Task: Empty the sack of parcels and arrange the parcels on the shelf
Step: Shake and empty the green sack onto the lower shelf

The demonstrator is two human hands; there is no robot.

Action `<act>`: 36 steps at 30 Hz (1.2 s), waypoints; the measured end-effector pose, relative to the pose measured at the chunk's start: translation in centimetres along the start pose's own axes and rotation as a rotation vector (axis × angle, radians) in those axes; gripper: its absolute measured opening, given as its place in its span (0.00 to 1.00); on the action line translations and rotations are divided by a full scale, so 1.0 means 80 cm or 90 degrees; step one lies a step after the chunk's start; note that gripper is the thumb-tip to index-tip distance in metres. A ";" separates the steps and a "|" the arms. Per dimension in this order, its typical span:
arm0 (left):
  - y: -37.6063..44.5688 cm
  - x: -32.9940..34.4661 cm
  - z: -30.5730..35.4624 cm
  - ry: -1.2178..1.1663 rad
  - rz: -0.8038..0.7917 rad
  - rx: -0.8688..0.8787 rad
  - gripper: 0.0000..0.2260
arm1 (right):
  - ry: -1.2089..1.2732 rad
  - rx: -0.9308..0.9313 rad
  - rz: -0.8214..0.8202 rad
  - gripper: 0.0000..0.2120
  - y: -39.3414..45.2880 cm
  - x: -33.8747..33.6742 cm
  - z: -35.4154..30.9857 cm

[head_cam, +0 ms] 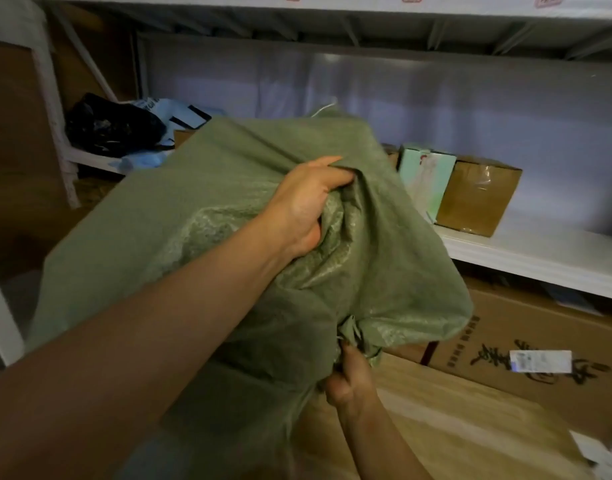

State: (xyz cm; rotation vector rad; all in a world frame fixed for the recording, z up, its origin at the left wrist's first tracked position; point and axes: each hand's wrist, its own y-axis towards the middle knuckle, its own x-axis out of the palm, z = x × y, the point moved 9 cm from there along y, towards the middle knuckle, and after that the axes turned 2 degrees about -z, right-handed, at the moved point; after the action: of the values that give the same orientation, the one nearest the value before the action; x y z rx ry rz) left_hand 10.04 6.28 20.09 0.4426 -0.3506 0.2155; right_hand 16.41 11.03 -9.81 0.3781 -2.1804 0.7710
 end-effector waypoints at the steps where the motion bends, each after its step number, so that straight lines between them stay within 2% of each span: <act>1: -0.006 0.010 0.002 -0.002 -0.028 -0.005 0.12 | -0.002 -0.004 0.008 0.15 -0.003 0.006 0.000; 4: -0.025 0.026 0.000 0.007 -0.100 -0.026 0.10 | -0.014 -0.036 0.001 0.12 0.001 0.015 -0.010; 6: -0.035 0.029 -0.009 0.021 -0.140 -0.045 0.13 | -0.050 -0.051 0.015 0.09 0.006 0.006 -0.020; 8: -0.041 0.021 -0.029 0.052 -0.159 -0.069 0.21 | -0.162 -0.017 0.066 0.13 0.009 -0.018 -0.022; 9: -0.045 0.012 -0.046 0.075 -0.156 -0.097 0.21 | -0.253 -0.004 0.127 0.16 0.012 -0.039 -0.024; 12: -0.067 -0.015 -0.117 0.131 -0.160 -0.194 0.11 | -0.418 0.038 0.210 0.20 0.039 -0.108 -0.014; 17: -0.071 -0.026 -0.174 0.129 -0.173 -0.300 0.15 | -0.299 0.035 0.232 0.10 0.017 -0.129 0.008; 20: -0.067 -0.022 -0.179 0.144 -0.185 -0.340 0.03 | -0.345 0.012 0.239 0.15 0.024 -0.137 -0.002; 22: -0.068 -0.026 -0.190 0.171 -0.188 -0.358 0.08 | -0.460 0.025 0.288 0.19 0.020 -0.156 -0.005; 24: -0.081 -0.014 -0.203 0.223 -0.240 -0.381 0.16 | -0.550 0.041 0.318 0.20 0.004 -0.171 -0.007; 26: -0.100 0.011 -0.212 0.275 -0.309 -0.388 0.21 | -0.472 0.048 0.310 0.15 -0.008 -0.187 -0.010; 29: -0.126 0.055 -0.220 0.398 -0.372 -0.307 0.09 | -0.278 0.024 0.310 0.16 -0.044 -0.206 -0.020; 32: -0.147 0.092 -0.240 0.537 -0.418 -0.233 0.07 | 0.016 -0.038 0.340 0.12 -0.099 -0.233 -0.034; 34: -0.164 0.116 -0.262 0.596 -0.466 -0.217 0.07 | 0.130 -0.089 0.382 0.23 -0.140 -0.242 -0.050; 36: -0.186 0.134 -0.285 0.677 -0.542 -0.213 0.06 | 0.119 -0.165 0.419 0.33 -0.183 -0.230 -0.078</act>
State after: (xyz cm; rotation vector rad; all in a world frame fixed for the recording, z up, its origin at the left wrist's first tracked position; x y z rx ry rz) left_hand 30.50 4.82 -0.78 0.0733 0.8401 -0.4422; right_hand 39.26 4.05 -14.61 -0.5523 -2.1917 0.8058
